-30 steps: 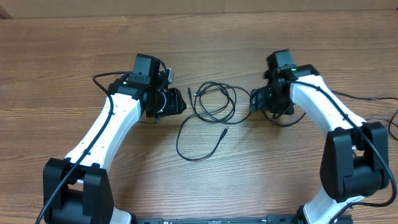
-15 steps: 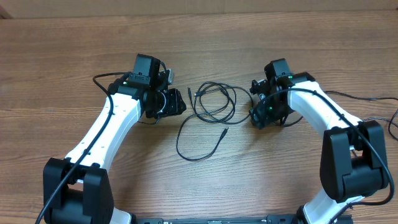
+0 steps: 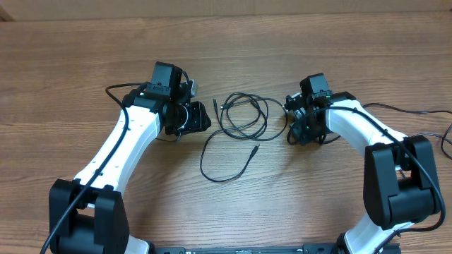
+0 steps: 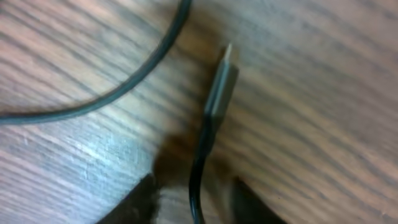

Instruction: Untangle cables

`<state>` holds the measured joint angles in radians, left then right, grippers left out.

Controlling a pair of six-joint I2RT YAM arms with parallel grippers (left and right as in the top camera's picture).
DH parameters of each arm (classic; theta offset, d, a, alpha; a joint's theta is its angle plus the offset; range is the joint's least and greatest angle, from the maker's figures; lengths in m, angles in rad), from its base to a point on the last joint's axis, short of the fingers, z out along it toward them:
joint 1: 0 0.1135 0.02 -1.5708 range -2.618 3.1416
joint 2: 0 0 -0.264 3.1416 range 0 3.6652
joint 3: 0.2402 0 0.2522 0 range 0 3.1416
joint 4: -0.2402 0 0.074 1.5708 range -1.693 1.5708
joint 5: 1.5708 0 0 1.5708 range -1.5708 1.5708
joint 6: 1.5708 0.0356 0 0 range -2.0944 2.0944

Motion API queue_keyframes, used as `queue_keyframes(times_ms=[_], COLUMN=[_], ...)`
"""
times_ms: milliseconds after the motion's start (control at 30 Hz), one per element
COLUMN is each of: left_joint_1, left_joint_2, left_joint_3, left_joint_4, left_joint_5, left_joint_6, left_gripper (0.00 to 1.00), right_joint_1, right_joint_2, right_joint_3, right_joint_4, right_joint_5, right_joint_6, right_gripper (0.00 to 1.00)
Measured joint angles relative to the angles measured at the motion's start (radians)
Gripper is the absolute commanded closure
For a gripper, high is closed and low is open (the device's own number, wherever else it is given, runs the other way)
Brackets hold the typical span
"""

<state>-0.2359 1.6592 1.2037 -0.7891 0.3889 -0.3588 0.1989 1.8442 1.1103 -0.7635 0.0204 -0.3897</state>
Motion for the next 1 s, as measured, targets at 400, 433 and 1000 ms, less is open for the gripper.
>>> queue_keyframes(times_ms=[400,433,1000], left_joint_1=[0.000,0.000,0.000], left_joint_2=[0.000,0.000,0.000], left_joint_3=[0.000,0.000,0.000], left_joint_4=[0.000,0.000,-0.013], left_joint_5=[0.000,0.000,0.000], left_joint_6=[0.000,0.000,0.000], left_gripper=[0.57,0.57,0.57], right_joint_1=[-0.002,-0.002,-0.421], right_joint_2=[0.000,0.000,-0.075], right_joint_3=[-0.001,-0.001,0.562], right_joint_4=[-0.014,-0.011,-0.314], right_joint_5=[0.020,0.034,0.394], right_joint_6=[0.051,0.072,0.650], right_gripper=[0.96,0.96,0.96])
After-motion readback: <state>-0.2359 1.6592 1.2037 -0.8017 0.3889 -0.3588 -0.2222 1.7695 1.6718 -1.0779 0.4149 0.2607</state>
